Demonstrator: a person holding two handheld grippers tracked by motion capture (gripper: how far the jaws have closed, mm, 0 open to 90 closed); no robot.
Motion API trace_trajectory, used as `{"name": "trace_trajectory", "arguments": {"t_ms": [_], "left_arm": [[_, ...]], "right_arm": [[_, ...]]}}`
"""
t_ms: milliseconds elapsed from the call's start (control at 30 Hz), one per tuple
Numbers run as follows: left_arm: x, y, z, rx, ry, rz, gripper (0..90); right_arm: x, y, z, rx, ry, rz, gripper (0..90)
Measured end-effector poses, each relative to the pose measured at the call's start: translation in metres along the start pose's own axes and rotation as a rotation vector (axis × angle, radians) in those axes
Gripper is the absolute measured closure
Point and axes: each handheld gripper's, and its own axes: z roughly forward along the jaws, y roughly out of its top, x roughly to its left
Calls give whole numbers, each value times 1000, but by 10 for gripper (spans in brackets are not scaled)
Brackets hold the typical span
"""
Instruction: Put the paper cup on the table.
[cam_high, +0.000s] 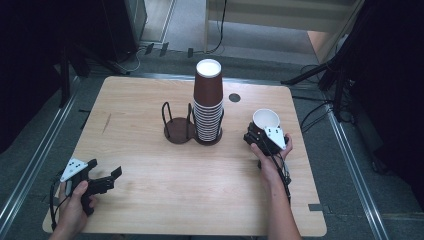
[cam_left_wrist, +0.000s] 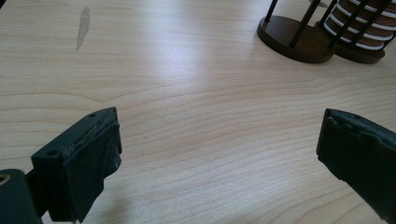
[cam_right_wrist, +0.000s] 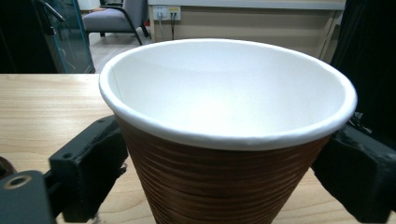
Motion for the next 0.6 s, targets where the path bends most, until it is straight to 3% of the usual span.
{"name": "trace_trajectory", "arguments": {"t_ms": [100,433,600], "left_arm": [[-1,0,0,1,0,7,7],[-1,0,0,3,-4,5,7],[-1,0,0,4,-4,5,7]], "right_arm": [[0,1,-1,-1,13,-5,0],[-3,11,-15,-20,62,36,0],[-7,12,-25,-35,68,32,0]]}}
